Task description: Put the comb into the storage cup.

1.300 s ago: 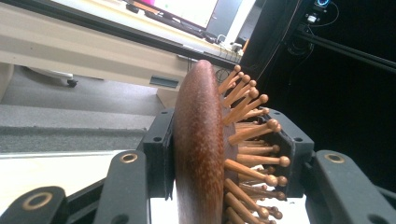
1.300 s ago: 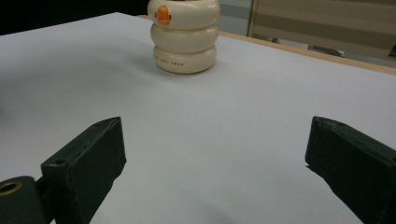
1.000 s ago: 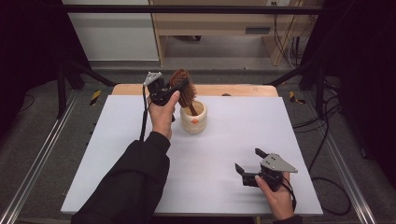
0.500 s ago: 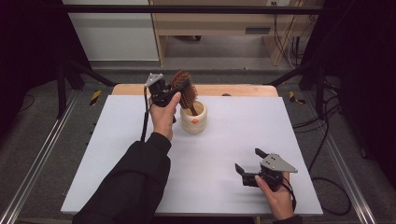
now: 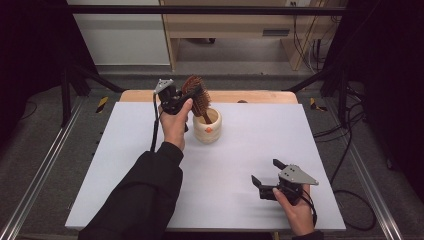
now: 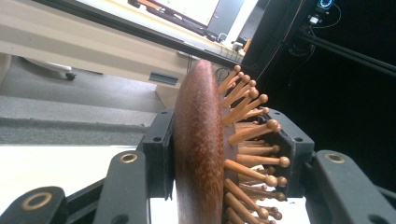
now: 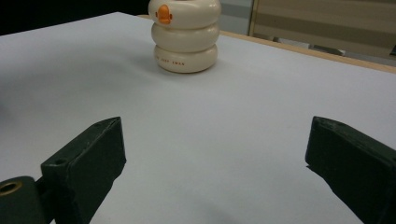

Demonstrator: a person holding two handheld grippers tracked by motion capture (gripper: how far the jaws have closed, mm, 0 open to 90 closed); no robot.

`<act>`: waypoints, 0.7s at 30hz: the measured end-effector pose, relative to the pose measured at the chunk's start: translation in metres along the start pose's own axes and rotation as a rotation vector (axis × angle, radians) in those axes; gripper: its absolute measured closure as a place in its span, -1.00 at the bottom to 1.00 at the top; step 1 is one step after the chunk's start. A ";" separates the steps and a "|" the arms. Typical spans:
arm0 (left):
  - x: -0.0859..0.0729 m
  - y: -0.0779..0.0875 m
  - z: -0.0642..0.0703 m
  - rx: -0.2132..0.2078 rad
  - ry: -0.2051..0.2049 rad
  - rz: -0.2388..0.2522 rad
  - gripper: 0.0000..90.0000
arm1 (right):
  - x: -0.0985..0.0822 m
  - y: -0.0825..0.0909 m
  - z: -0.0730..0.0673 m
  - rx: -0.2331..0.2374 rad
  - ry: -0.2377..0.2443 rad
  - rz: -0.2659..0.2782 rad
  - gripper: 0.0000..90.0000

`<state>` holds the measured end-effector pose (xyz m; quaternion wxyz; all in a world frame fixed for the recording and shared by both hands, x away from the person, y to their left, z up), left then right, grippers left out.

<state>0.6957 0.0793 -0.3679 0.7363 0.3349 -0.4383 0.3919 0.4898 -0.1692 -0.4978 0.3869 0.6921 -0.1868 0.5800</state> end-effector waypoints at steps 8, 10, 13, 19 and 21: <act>-0.002 -0.001 0.001 -0.004 -0.004 -0.008 0.11 | 0.000 0.000 0.000 0.002 0.001 0.000 -0.88; -0.003 -0.001 0.001 -0.006 -0.002 -0.008 0.11 | 0.000 0.000 0.000 0.003 0.002 -0.001 -0.88; -0.004 -0.001 0.002 -0.008 0.000 -0.009 0.11 | 0.000 0.000 -0.001 0.004 0.002 -0.002 -0.88; -0.004 -0.002 0.001 -0.008 0.007 -0.008 0.11 | -0.001 -0.001 -0.001 0.005 0.003 -0.003 -0.88; -0.004 -0.001 0.001 -0.008 0.007 -0.009 0.11 | -0.001 -0.001 -0.001 0.005 0.002 -0.003 -0.88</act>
Point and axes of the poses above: each handheld gripper's, and its own axes: y roughly backward along the jaws, x roughly out of its top, z roughly to its right, the point moved 9 cm from there along -y, roughly forward along the jaws, and after that the axes turned 7 degrees about x, right-handed, at the moved point
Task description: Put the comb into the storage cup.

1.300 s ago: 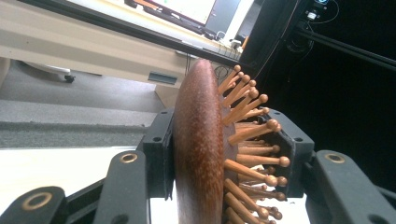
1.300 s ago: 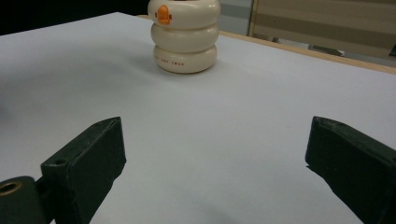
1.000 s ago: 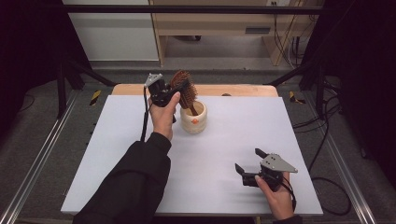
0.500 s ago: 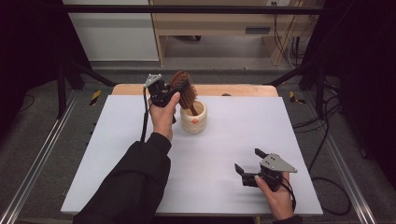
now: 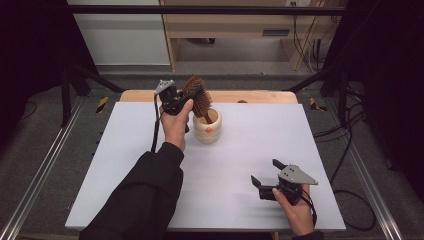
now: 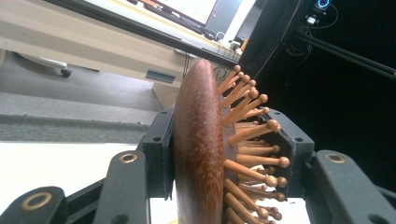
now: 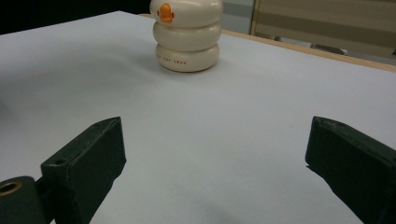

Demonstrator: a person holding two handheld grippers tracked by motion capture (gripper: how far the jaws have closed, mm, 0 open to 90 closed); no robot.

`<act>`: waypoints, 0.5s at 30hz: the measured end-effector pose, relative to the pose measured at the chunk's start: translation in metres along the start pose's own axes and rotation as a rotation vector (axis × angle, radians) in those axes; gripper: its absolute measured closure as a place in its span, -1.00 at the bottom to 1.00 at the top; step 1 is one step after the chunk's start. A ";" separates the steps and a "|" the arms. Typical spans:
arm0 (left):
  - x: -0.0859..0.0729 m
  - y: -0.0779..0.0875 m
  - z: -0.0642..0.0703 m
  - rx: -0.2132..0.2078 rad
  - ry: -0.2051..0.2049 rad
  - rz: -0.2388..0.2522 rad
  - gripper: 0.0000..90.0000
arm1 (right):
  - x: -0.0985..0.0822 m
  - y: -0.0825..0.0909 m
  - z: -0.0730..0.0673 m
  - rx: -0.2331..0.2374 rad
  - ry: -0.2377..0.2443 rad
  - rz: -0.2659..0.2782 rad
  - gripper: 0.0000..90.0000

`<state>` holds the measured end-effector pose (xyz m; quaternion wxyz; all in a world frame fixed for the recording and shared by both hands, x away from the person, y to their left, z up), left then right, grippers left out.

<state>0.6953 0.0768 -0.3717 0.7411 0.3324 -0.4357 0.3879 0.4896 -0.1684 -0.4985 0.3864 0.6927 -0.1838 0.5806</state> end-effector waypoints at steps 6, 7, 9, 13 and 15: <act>-0.002 0.000 -0.001 0.000 0.005 -0.003 0.11 | 0.000 0.000 0.000 0.000 -0.001 0.001 -0.88; -0.002 0.000 -0.001 0.000 0.004 -0.004 0.11 | 0.000 0.000 0.000 0.000 -0.001 0.001 -0.88; -0.003 0.000 -0.002 0.000 0.003 -0.005 0.11 | 0.000 0.000 0.000 0.000 -0.001 0.000 -0.88; -0.004 0.000 -0.002 0.001 0.003 -0.008 0.11 | 0.000 0.000 0.000 0.000 -0.002 -0.001 -0.88; -0.006 -0.001 -0.002 0.000 0.001 -0.011 0.11 | 0.000 0.000 0.000 0.001 -0.002 -0.001 -0.88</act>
Point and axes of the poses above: each handheld gripper's, and its own axes: y roughly backward along the jaws, x roughly out of its top, z roughly to its right, the point moved 9 cm from there along -y, roughly forward along the jaws, and after that the axes turned 7 degrees about x, right-handed, at the moved point
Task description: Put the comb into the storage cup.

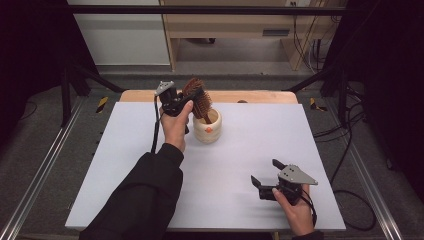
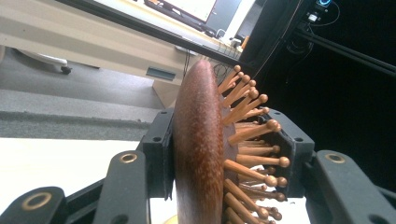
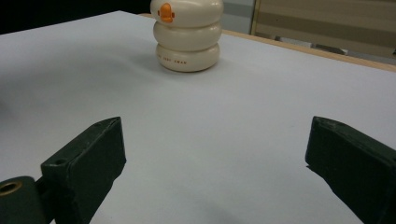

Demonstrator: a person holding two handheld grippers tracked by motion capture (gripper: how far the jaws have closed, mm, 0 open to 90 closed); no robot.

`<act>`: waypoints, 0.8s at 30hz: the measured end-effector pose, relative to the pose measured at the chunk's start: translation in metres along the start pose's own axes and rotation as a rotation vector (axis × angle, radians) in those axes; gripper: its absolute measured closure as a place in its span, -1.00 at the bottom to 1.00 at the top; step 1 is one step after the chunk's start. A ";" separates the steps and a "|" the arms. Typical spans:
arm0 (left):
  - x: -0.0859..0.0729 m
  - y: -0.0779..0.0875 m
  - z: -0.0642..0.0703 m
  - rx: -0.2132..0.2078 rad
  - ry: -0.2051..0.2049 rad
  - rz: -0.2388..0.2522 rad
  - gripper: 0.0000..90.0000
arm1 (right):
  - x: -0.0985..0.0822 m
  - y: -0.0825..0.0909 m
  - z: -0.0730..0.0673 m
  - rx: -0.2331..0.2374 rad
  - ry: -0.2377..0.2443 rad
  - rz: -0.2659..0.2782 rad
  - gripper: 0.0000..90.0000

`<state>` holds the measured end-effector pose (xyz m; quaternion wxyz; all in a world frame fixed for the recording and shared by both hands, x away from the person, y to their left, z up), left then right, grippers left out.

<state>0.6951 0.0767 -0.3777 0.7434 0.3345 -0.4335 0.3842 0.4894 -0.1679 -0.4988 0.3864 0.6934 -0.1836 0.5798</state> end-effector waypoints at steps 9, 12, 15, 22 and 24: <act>-0.003 -0.001 0.000 -0.001 0.005 -0.003 0.10 | 0.000 0.000 0.000 0.002 -0.001 0.000 -0.88; -0.003 -0.001 -0.001 -0.001 0.007 -0.004 0.10 | 0.000 0.000 0.000 0.001 0.000 -0.001 -0.88; -0.003 -0.002 -0.001 0.001 0.007 -0.004 0.10 | 0.000 0.000 0.000 0.001 -0.001 -0.001 -0.88; -0.004 -0.002 -0.002 0.002 0.006 -0.004 0.10 | 0.000 0.000 0.000 0.002 0.000 -0.001 -0.88; -0.004 -0.002 -0.002 0.003 0.006 -0.003 0.10 | 0.000 0.000 0.000 0.002 0.000 -0.001 -0.88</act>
Point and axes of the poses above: each handheld gripper's, and its own axes: y roughly backward along the jaws, x roughly out of its top, z roughly to its right, the point moved 9 cm from there along -y, roughly forward along the jaws, and after that the axes turned 7 degrees about x, right-handed, at the moved point
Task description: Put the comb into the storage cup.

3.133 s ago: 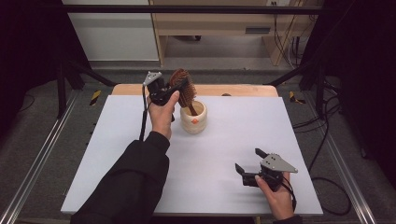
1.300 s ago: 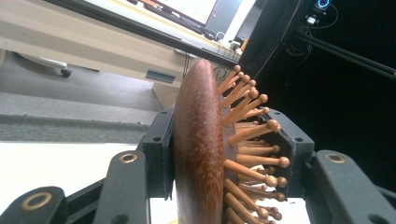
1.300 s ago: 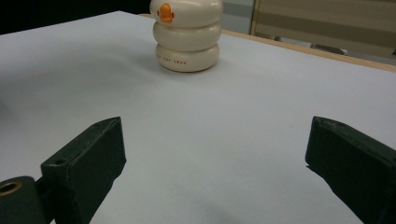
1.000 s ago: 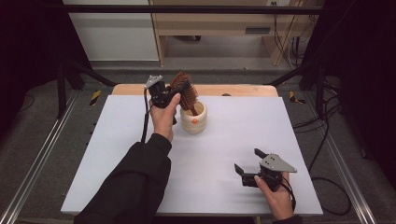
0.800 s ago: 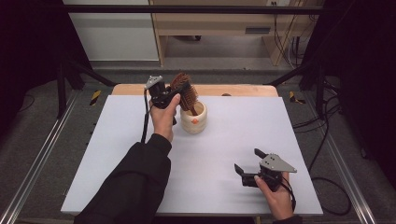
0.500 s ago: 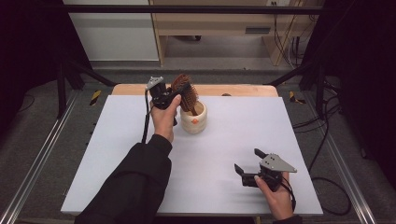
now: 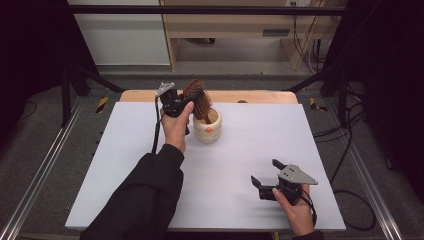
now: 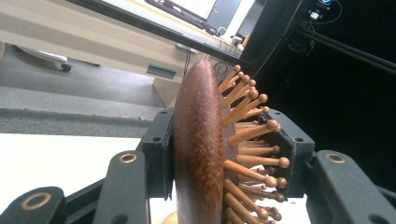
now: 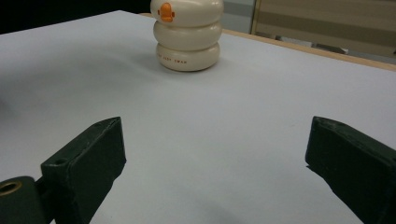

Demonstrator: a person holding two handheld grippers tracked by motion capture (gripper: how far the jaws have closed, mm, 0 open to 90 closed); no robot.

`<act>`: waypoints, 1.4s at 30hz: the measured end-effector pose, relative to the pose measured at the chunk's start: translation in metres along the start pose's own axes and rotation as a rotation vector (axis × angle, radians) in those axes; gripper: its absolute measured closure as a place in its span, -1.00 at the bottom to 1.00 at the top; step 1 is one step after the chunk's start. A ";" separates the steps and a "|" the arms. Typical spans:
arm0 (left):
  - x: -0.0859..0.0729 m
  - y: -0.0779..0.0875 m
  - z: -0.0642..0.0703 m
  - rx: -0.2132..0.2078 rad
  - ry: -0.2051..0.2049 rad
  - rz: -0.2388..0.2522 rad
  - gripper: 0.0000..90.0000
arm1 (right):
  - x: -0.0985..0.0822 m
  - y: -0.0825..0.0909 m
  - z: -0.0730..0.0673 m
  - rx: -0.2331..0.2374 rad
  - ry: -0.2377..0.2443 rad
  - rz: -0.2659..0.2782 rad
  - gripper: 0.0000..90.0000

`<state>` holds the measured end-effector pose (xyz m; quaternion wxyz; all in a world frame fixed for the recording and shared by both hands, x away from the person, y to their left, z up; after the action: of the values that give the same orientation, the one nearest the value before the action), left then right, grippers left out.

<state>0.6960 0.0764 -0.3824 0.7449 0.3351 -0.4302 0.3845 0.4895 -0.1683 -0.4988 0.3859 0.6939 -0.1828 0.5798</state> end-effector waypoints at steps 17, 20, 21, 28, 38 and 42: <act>-0.001 0.001 -0.007 -0.001 0.026 -0.001 0.09 | -0.001 -0.001 -0.001 0.000 0.001 -0.003 -0.88; -0.001 0.001 -0.008 0.000 0.027 -0.002 0.08 | -0.001 -0.001 -0.001 0.000 0.001 -0.002 -0.88; -0.001 0.001 -0.008 0.000 0.028 -0.001 0.08 | -0.001 -0.001 -0.001 0.000 0.001 -0.003 -0.88; -0.001 0.000 -0.013 0.007 0.046 -0.007 0.07 | -0.001 -0.001 -0.001 -0.001 0.002 -0.003 -0.88; -0.001 0.001 -0.016 0.013 0.057 -0.014 0.05 | -0.002 -0.002 -0.001 0.001 0.001 -0.007 -0.88; -0.001 0.001 -0.018 0.016 0.056 -0.018 0.04 | -0.002 -0.002 0.000 0.003 -0.001 -0.008 -0.88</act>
<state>0.7016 0.0917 -0.3908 0.7572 0.3342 -0.4031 0.3905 0.4903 -0.1669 -0.5016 0.3872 0.6956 -0.1795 0.5779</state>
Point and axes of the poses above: each handheld gripper's, and its own axes: y roughly backward along the jaws, x roughly out of its top, z roughly to its right, the point moved 9 cm from there along -y, roughly forward along the jaws, and after that the axes turned 7 degrees about x, right-handed, at the moved point
